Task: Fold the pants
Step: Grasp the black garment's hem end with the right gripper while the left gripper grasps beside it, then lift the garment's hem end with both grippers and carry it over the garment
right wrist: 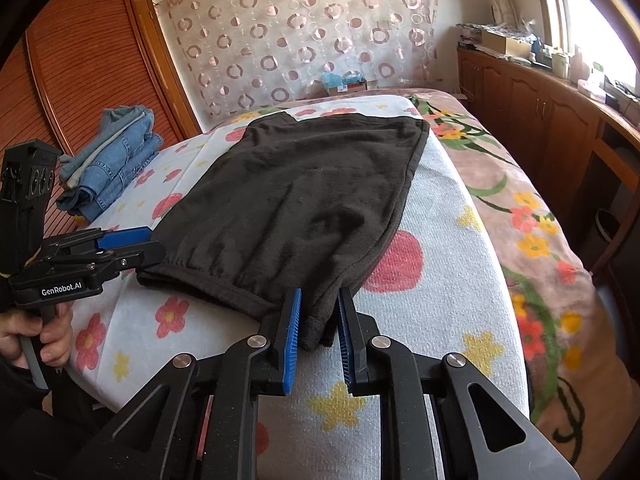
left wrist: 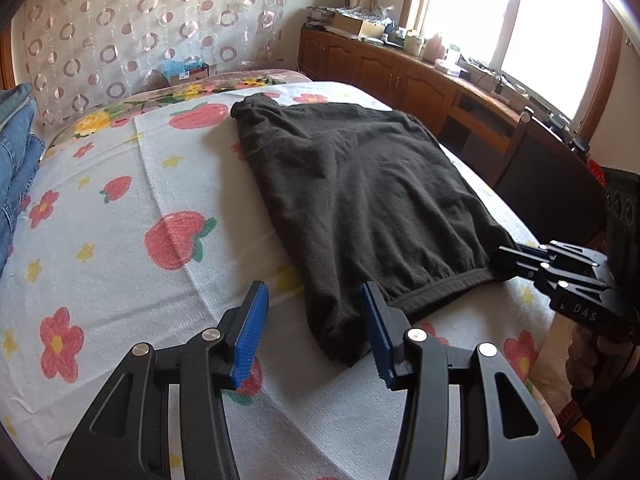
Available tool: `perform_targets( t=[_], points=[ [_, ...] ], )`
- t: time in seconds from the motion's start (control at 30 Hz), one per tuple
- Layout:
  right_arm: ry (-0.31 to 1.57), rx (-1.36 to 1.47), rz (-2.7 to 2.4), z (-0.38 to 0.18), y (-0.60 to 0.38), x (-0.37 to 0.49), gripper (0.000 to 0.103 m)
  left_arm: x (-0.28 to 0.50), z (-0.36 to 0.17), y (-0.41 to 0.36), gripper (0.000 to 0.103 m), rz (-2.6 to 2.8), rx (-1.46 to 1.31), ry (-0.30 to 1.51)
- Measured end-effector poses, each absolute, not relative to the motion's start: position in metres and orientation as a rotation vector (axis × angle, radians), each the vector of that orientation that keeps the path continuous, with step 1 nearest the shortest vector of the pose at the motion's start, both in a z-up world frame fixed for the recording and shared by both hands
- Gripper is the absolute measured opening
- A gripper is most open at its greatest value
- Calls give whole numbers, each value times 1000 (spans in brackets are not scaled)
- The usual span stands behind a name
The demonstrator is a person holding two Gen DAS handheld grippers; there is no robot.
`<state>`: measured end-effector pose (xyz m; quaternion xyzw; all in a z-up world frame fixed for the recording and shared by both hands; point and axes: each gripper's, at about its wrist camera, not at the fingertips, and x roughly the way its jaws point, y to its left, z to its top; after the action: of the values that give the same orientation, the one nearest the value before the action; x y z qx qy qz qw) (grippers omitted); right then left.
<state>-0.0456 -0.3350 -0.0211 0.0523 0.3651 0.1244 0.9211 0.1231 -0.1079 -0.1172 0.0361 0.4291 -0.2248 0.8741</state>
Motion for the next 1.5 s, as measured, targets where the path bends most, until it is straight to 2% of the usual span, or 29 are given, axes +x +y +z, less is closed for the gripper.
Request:
perform_targets(
  t=[0.1,0.17,0.2,0.33,0.4,0.53,0.93,1.07,1.5],
  points=[
    [749,113,259,-21,-336,-46,17,122,-122,-112,49,-467,100,895],
    [752,118,262,-22,-337,-45,13,122,-122,-114,49,-464,115,894],
    [753,125,266,-22,-338,-44,12,122,-122,-115,44,-466,122,895],
    [764,150,285,-21,-341,-41,10,116,-119,-123,11,-515,144,897],
    [759,173,295,-17,-341,-41,9,115,-117,-126,7,-508,166,888],
    [705,188,324,6,-342,-47,9,110,-92,-122,6,-537,135,846],
    [478,95,424,136,-319,-67,8,84,50,-84,5,-522,92,589],
    [424,53,458,168,-302,-64,8,88,79,-70,5,-488,85,531],
    [399,32,487,196,-252,92,8,185,109,-13,5,-283,42,437]
  ],
)
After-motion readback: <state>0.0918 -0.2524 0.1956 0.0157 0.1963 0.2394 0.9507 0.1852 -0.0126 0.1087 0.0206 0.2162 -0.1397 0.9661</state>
